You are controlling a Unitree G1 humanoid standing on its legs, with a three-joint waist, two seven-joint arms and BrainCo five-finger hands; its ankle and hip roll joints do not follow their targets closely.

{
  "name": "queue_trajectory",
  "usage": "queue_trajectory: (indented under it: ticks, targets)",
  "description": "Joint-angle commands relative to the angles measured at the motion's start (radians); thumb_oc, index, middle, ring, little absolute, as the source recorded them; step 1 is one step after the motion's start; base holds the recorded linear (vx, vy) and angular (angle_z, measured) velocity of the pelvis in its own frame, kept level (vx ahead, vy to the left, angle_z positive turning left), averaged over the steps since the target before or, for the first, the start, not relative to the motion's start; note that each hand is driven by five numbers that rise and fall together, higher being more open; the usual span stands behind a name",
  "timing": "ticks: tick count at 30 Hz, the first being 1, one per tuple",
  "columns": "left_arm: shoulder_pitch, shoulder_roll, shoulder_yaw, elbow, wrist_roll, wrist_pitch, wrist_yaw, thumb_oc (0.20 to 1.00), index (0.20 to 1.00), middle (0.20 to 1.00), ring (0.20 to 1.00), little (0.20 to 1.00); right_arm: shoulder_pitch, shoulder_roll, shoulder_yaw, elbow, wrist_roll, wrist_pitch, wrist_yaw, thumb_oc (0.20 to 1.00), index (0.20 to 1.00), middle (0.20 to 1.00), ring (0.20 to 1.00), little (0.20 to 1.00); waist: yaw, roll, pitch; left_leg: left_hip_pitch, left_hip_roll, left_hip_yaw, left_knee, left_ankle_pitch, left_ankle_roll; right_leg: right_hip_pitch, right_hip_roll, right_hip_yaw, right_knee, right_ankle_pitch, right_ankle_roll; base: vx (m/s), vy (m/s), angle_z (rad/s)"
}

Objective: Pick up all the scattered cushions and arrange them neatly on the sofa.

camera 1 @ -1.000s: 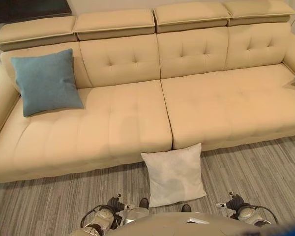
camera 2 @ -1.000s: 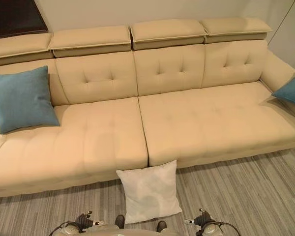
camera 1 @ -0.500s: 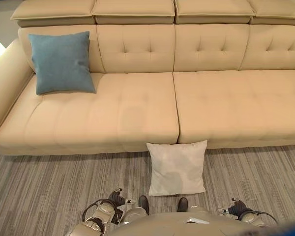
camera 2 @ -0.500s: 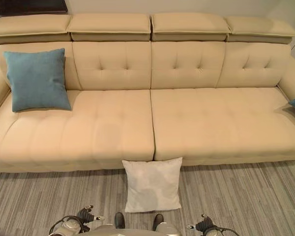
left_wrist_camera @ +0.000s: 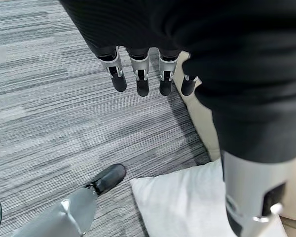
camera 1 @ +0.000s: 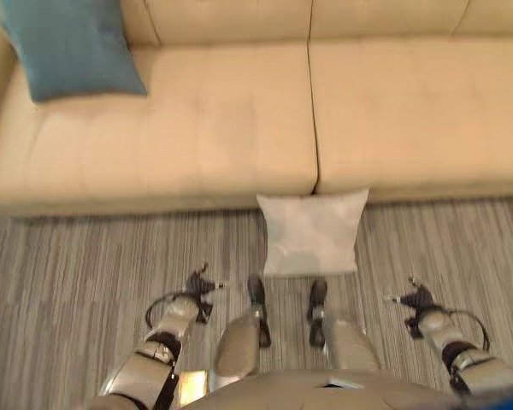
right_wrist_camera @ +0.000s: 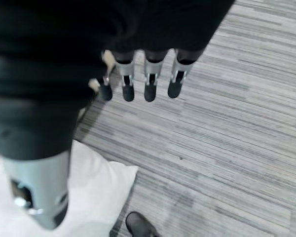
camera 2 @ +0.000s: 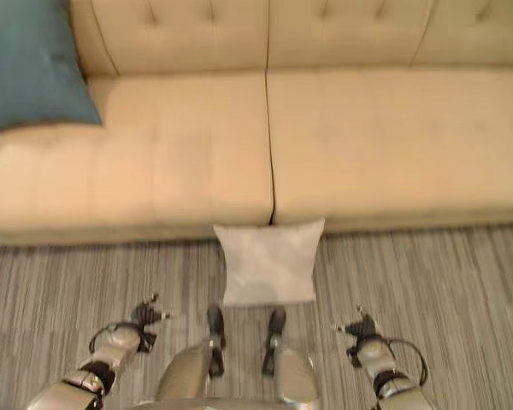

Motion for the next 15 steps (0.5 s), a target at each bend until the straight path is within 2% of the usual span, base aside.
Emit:
queue_trajectory:
  ticks: [1, 8, 9, 10, 15]
  targets:
    - [0.012, 0.005, 0.007, -0.011, -0.076, -0.051, 0.068, 1.000, 1.000, 1.000, 1.000, 1.000, 0.016, 0.007, 0.042, -0.035, 0.049, -0.024, -0.065, 1.000, 1.000, 1.000, 1.000, 1.000, -0.005, -0.040, -0.068, -0.045, -0.018, -0.058, -0.010, -0.018, -0.058, -0.043, -0.030, 0.046, -0.077, 0.075, 0.083, -0.13, -0.021, -0.01]
    - [-0.041, -0.004, -0.022, -0.079, -0.145, -0.087, 0.128, 1.000, 1.000, 1.000, 1.000, 1.000, -0.061, 0.004, 0.054, -0.160, 0.073, -0.058, -0.159, 1.000, 1.000, 1.000, 1.000, 1.000, -0.009, -0.036, -0.036, -0.222, -0.018, -0.062, 0.070, -0.006, -0.064, -0.206, -0.051, 0.053, -0.047, 0.107, 0.084, -0.10, -0.002, -0.07]
    - [-0.050, -0.004, -0.029, -0.105, -0.157, -0.095, 0.142, 1.000, 1.000, 1.000, 1.000, 1.000, -0.073, 0.000, 0.051, -0.190, 0.076, -0.066, -0.183, 1.000, 1.000, 1.000, 1.000, 1.000, -0.010, -0.028, -0.033, -0.249, -0.012, -0.069, 0.079, -0.030, -0.073, -0.233, -0.049, 0.065, -0.037, 0.089, 0.092, -0.04, 0.017, 0.00]
    - [-0.061, -0.004, -0.030, -0.132, -0.167, -0.102, 0.153, 1.000, 1.000, 1.000, 1.000, 1.000, -0.084, -0.003, 0.048, -0.220, 0.080, -0.072, -0.204, 1.000, 1.000, 1.000, 1.000, 1.000, -0.010, -0.024, -0.032, -0.287, -0.010, -0.070, 0.088, -0.024, -0.076, -0.268, -0.055, 0.067, -0.030, 0.093, 0.092, -0.04, 0.021, 0.00]
    - [-0.120, -0.012, -0.051, -0.158, -0.187, -0.113, 0.183, 1.000, 1.000, 1.000, 1.000, 1.000, -0.145, 0.004, 0.053, -0.218, 0.100, -0.085, -0.247, 1.000, 1.000, 1.000, 1.000, 1.000, -0.013, -0.011, -0.022, -0.367, -0.012, -0.073, 0.078, -0.007, -0.078, -0.356, -0.063, 0.074, -0.024, 0.106, 0.099, -0.06, 0.016, 0.00]
